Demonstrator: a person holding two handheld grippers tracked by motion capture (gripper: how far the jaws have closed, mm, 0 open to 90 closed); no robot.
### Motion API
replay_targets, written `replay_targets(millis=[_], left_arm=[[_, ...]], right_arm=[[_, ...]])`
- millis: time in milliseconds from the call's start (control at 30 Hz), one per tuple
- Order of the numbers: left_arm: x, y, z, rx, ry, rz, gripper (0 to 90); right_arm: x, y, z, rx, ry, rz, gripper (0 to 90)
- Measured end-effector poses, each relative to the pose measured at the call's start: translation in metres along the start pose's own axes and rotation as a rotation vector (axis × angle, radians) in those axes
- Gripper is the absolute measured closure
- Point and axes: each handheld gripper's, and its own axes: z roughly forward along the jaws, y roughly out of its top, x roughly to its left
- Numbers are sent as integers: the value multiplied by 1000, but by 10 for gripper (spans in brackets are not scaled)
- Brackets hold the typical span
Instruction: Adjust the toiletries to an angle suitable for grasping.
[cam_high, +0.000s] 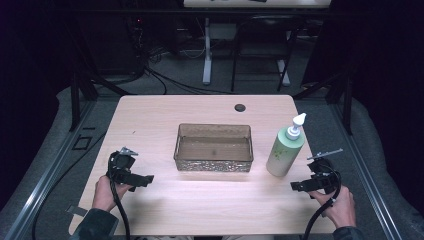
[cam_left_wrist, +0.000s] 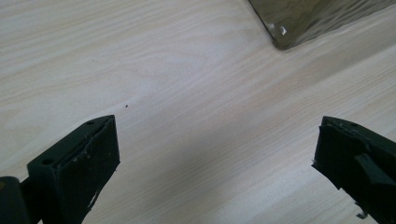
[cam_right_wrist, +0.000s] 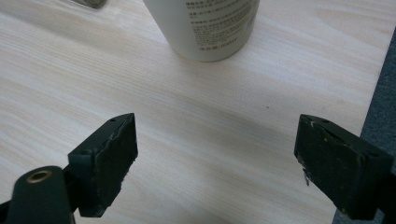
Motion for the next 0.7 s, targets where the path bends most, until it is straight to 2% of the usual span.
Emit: replay_targets(millis=[200,700], left_arm=[[0,1,-1,-6,-4,0,1],[1,-1,3,40,11,7,1]], right_arm=[[3,1,-5,0,7,0,127],[3,13,-25,-12,6,18,71]])
